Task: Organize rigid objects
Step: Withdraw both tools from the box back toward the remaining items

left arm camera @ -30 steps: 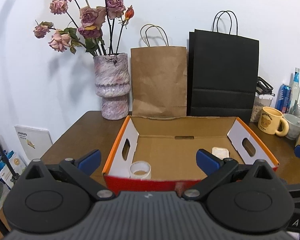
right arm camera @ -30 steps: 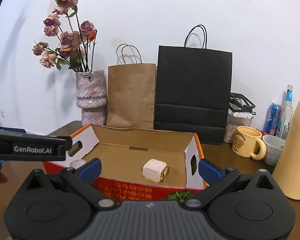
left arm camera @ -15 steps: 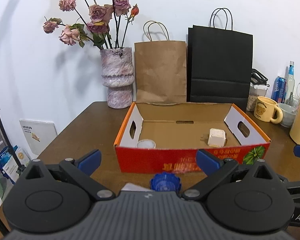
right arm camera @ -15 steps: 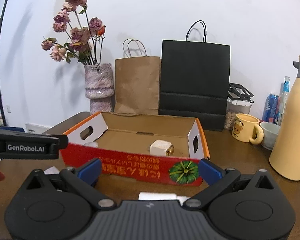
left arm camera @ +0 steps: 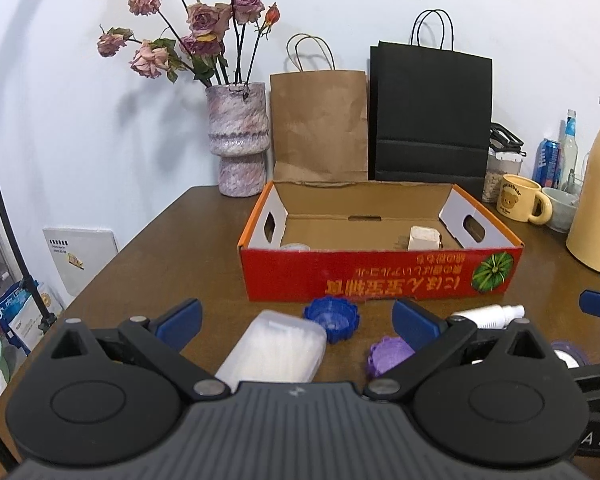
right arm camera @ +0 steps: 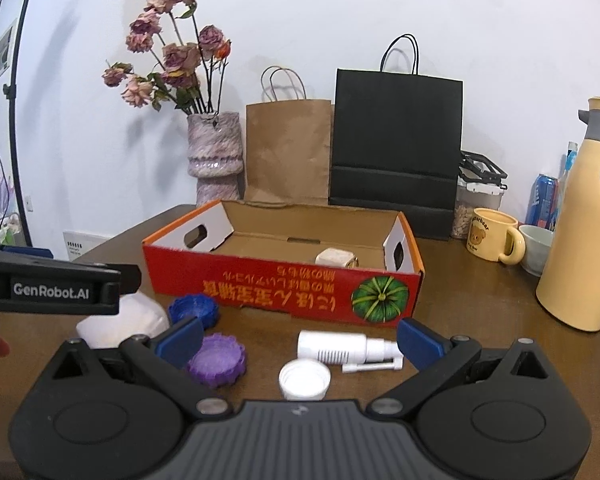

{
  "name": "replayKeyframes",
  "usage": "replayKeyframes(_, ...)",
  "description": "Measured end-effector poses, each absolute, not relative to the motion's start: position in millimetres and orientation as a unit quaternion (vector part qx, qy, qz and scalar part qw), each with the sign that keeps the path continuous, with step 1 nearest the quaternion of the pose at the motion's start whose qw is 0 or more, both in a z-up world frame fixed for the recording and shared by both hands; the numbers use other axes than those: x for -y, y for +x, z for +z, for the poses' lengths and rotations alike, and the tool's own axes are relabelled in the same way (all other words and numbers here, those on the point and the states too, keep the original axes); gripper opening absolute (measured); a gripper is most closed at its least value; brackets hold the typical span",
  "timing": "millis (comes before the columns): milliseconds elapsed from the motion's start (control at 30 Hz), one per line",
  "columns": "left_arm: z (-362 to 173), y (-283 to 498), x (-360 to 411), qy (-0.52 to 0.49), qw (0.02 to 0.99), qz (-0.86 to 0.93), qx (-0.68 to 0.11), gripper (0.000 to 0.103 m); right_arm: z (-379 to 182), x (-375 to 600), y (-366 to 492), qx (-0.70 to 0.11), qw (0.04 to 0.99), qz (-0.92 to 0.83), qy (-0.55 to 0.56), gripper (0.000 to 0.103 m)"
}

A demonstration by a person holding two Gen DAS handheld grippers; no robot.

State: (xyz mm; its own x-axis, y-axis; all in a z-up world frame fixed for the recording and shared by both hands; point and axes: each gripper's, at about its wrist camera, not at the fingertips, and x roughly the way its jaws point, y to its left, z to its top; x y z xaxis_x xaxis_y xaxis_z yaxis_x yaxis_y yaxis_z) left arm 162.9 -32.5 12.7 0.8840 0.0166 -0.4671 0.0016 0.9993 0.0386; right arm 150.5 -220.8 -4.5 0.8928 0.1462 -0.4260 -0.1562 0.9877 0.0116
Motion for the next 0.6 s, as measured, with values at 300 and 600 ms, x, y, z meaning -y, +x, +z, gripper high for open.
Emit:
replayKeyframes(300, -2.1, 137.3, 24.1, 0.018, 0.967, 0.006, -0.254, 0.103, -19.2, 213.1, 124.9, -0.237, 0.967, 0.087, -0.015, 0.103)
replayKeyframes(600, -17.9, 118.5, 14.6, 0.022, 0.963, 0.011, -0.267, 0.103, -35.4, 206.2, 104.8, -0.265, 0.958, 0.106, -0.007, 0.103)
